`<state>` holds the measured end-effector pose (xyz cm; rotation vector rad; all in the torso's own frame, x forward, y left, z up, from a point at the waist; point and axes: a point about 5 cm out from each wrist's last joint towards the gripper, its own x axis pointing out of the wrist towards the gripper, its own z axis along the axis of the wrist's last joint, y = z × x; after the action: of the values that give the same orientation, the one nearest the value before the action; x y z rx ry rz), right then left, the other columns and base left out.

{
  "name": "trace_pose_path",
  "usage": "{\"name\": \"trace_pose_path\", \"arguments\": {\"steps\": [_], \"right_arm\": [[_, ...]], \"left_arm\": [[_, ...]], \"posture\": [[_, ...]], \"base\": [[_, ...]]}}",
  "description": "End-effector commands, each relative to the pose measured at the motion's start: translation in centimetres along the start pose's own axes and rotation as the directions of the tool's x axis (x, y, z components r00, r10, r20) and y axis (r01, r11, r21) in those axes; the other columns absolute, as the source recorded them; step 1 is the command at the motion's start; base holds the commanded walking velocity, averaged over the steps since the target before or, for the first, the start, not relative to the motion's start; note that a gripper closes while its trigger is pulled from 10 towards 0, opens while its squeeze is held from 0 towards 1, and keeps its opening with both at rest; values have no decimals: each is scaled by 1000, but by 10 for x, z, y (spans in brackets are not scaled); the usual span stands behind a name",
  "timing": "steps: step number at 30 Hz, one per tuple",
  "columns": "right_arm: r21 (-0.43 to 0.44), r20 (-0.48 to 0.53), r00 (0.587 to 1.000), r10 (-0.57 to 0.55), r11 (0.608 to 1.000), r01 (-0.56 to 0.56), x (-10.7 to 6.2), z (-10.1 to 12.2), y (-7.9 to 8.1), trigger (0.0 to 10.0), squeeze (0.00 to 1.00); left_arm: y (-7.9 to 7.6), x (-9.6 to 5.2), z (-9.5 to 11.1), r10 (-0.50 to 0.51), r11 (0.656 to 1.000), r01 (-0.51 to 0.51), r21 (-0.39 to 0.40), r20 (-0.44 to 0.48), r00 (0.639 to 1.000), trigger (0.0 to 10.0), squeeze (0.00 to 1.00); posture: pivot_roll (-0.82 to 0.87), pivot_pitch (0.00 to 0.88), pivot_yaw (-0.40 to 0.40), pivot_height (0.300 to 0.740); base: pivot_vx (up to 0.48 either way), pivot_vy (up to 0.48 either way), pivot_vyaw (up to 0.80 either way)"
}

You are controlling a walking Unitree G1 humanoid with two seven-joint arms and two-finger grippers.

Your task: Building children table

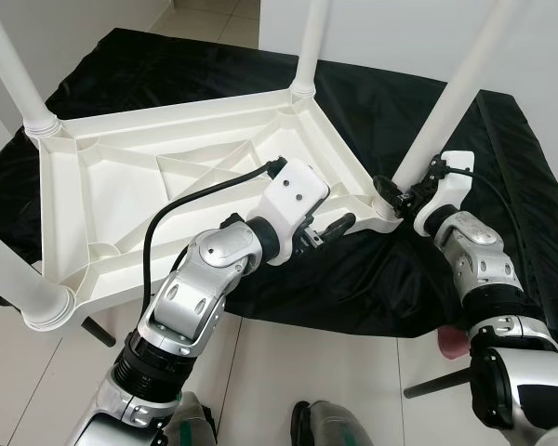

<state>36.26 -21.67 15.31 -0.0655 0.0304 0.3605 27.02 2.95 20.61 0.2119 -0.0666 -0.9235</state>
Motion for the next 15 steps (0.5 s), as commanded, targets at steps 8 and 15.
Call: {"name": "trace_pose_path", "arguments": {"steps": [8,15], "right_arm": [[37,22,996,-81,996,80,-1,0,-1,0,0],[95,45,966,-254,964,249,0,-1,18,0,0]], "left_arm": [[-3,-1,1,-12,1000,12,-1,-3,1000,10000,0],[-1,-3,2,4,1000,-4,-6,-2,1000,10000,0]], "posture": [[-34,40,-58,740],[-30,54,-61,740]], "base": [[0,0,0],[0,0,0]]}}
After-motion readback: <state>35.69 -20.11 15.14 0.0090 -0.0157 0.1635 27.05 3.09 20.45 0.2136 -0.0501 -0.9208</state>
